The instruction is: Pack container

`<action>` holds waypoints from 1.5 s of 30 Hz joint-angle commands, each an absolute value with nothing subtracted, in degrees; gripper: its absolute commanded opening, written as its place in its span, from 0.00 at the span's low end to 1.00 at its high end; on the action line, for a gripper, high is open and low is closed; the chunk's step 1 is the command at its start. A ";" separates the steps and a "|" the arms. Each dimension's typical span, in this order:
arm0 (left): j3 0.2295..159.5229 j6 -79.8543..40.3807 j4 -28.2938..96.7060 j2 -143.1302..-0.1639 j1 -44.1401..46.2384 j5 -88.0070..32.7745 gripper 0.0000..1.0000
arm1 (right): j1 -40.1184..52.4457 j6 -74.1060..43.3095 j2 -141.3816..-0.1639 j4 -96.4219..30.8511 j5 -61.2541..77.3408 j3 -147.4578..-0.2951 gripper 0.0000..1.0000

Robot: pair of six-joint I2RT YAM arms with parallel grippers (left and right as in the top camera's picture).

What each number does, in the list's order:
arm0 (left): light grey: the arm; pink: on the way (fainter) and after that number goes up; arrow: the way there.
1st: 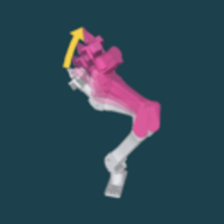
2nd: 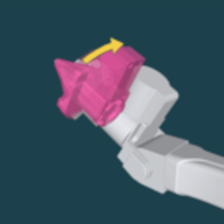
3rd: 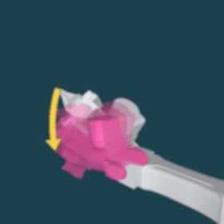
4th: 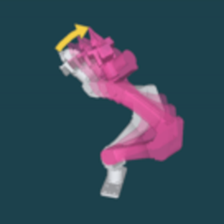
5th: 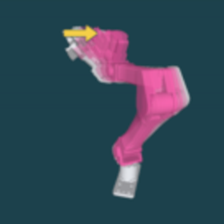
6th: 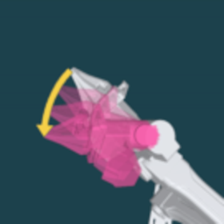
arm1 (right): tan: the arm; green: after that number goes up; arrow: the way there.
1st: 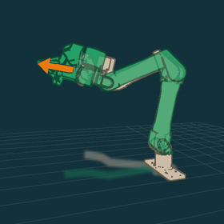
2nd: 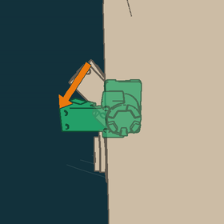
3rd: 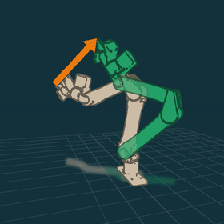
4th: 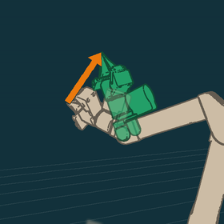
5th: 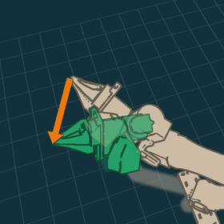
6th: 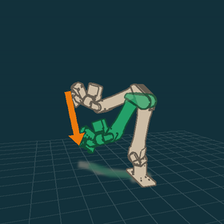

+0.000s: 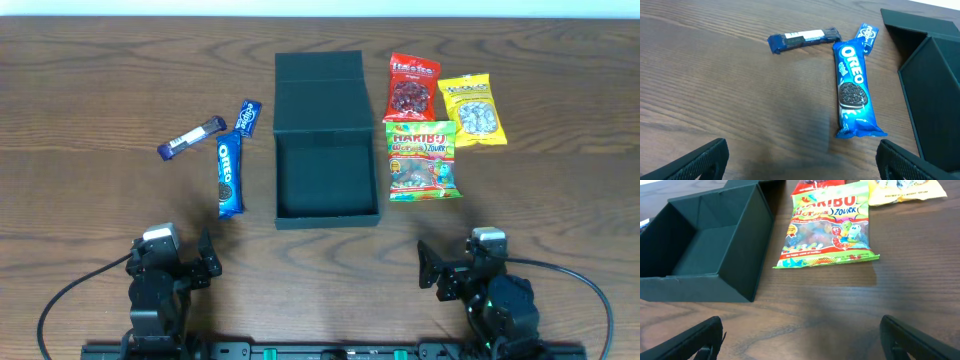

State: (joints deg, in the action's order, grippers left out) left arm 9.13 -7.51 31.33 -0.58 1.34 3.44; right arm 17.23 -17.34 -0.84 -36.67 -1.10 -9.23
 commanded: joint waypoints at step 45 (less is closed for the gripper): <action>8.36 -7.31 31.18 -0.23 1.52 4.47 0.95 | 16.51 -28.84 -36.56 -13.04 12.16 -18.17 0.99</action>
State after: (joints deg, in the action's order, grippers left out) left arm 9.13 -7.51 31.29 -0.58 1.34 3.44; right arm 17.23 -35.07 -31.14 -13.58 17.69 -13.96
